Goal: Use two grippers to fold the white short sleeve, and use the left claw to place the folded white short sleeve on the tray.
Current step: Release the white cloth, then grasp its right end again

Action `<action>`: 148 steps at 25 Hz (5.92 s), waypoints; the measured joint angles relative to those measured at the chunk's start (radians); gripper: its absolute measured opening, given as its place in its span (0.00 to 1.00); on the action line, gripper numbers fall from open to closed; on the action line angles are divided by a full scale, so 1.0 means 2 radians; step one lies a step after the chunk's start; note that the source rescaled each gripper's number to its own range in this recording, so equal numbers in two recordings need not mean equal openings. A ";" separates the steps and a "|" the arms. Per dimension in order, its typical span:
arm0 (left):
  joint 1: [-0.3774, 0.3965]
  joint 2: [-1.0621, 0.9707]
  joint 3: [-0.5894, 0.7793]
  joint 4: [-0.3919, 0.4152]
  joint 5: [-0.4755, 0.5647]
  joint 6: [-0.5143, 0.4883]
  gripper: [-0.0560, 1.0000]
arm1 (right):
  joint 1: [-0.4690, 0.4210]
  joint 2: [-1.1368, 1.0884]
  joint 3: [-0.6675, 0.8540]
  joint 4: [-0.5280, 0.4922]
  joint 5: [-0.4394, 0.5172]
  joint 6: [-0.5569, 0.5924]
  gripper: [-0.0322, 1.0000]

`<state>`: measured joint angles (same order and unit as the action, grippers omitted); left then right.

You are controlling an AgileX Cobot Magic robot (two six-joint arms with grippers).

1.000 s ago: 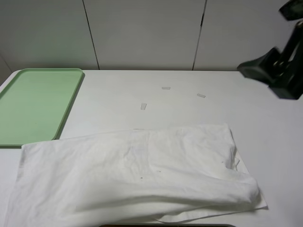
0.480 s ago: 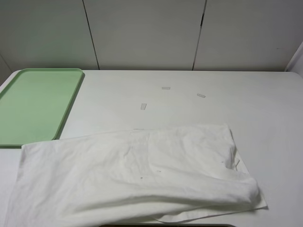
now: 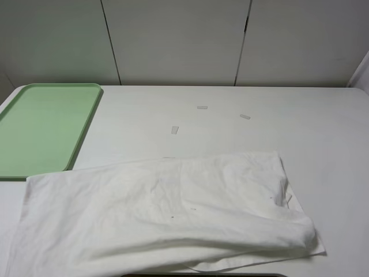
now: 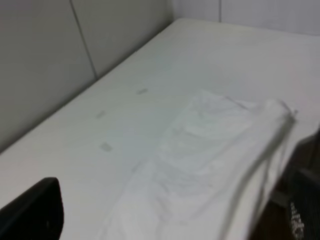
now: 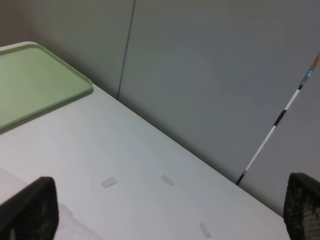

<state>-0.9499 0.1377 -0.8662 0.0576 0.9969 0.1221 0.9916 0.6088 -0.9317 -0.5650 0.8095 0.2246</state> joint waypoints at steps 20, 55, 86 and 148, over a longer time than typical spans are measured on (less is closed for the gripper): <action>0.000 -0.073 0.192 -0.029 0.036 -0.050 0.89 | 0.000 0.000 0.000 0.011 0.000 0.000 0.99; 0.421 -0.073 0.192 -0.026 0.034 -0.052 0.89 | 0.000 0.000 0.001 0.052 0.057 0.049 0.99; 0.421 -0.073 0.192 -0.026 0.030 -0.052 0.89 | 0.000 0.000 0.001 0.146 0.196 0.066 1.00; 0.421 -0.073 0.192 -0.026 0.030 -0.052 0.89 | -0.533 0.420 0.001 0.428 0.096 -0.272 1.00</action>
<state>-0.1079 -0.0074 -0.4812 0.0053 1.0577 0.0177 -0.0743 1.4498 -0.9299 0.2907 1.0013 -0.3190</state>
